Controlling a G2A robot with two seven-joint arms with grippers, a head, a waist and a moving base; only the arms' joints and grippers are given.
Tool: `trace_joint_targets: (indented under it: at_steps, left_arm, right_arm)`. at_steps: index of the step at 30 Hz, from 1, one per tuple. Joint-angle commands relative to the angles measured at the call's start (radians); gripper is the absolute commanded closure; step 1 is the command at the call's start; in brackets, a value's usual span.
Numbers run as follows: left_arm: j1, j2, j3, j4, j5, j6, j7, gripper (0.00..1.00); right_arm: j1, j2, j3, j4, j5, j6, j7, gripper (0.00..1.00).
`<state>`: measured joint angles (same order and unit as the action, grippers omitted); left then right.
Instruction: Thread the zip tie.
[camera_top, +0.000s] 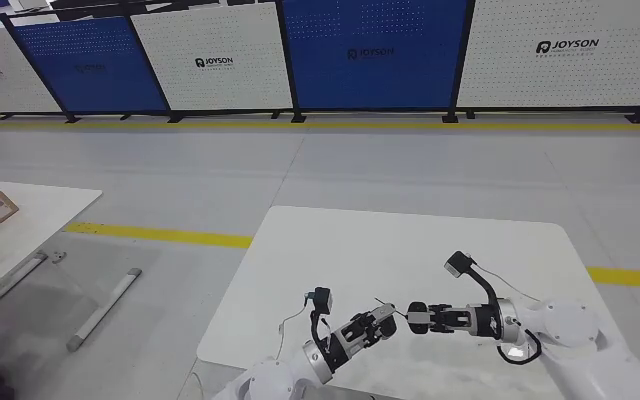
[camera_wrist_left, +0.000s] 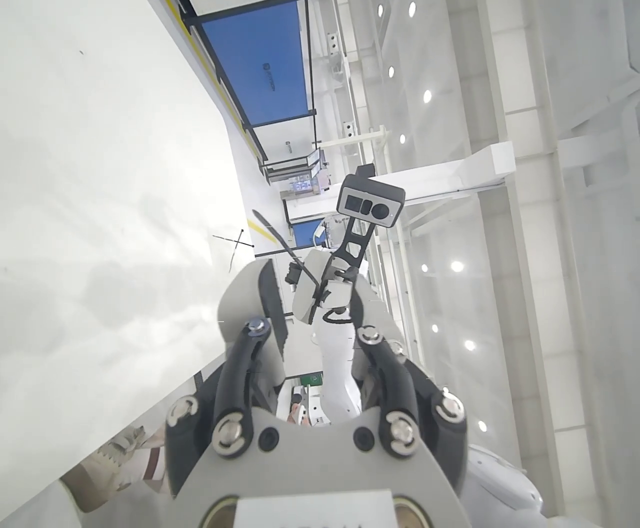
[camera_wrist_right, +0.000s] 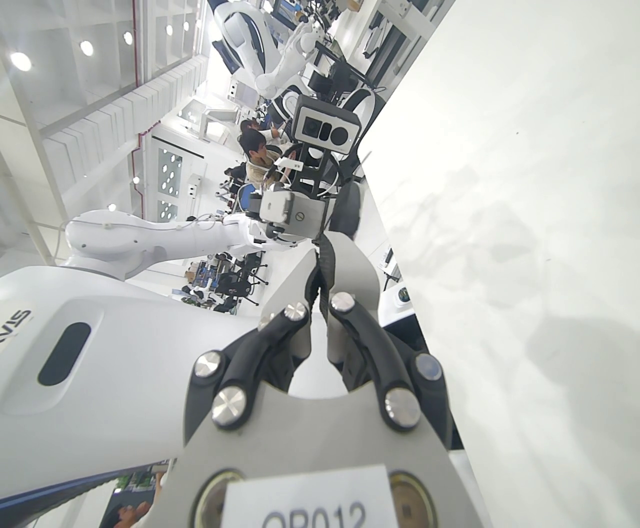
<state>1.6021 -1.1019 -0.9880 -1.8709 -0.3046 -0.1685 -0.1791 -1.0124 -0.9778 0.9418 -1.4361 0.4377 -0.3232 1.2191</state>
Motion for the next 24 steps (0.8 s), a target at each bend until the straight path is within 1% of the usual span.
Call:
trace_joint_targets:
  at_steps: [1, 8, 9, 10, 11, 12, 15, 20, 21, 23, 24]
  left_arm:
    - [-0.004, -0.002, 0.002, 0.003, -0.001, 0.001, 0.001, 0.53]
    - [-0.017, -0.007, 0.01, 0.017, -0.012, 0.01, -0.001, 0.66]
    - [-0.019, -0.007, 0.012, 0.02, -0.015, 0.01, 0.0, 0.69]
    - [-0.021, -0.008, 0.013, 0.022, -0.017, 0.01, 0.0, 0.76]
    - [-0.023, -0.009, 0.013, 0.025, -0.019, 0.01, 0.0, 0.8]
    - [-0.024, -0.01, 0.014, 0.026, -0.02, 0.01, 0.0, 0.82]
    - [-0.026, -0.011, 0.014, 0.028, -0.021, 0.012, 0.002, 0.82]
    - [-0.03, -0.013, 0.012, 0.03, -0.023, 0.018, 0.007, 0.88]
    - [-0.03, -0.014, 0.012, 0.031, -0.023, 0.019, 0.008, 0.9]
    - [-0.031, -0.014, 0.012, 0.031, -0.023, 0.019, 0.009, 0.98]
    - [-0.031, -0.015, 0.012, 0.031, -0.022, 0.02, 0.009, 0.99]
  right_arm:
    - [0.0, 0.0, 0.0, 0.0, 0.0, 0.0, 0.0, 1.0]
    - [0.0, 0.0, 0.0, 0.0, 0.0, 0.0, 0.0, 1.0]
    - [0.0, 0.0, 0.0, 0.0, 0.0, 0.0, 0.0, 1.0]
    - [0.0, 0.0, 0.0, 0.0, 0.0, 0.0, 0.0, 1.0]
    - [0.0, 0.0, 0.0, 0.0, 0.0, 0.0, 0.0, 1.0]
    - [0.0, 0.0, 0.0, 0.0, 0.0, 0.0, 0.0, 1.0]
    - [0.0, 0.0, 0.0, 0.0, 0.0, 0.0, 0.0, 1.0]
    - [0.0, 0.0, 0.0, 0.0, 0.0, 0.0, 0.0, 1.0]
    - [0.0, 0.0, 0.0, 0.0, 0.0, 0.0, 0.0, 1.0]
    - [0.0, 0.0, 0.0, 0.0, 0.0, 0.0, 0.0, 1.0]
    - [0.0, 0.0, 0.0, 0.0, 0.0, 0.0, 0.0, 1.0]
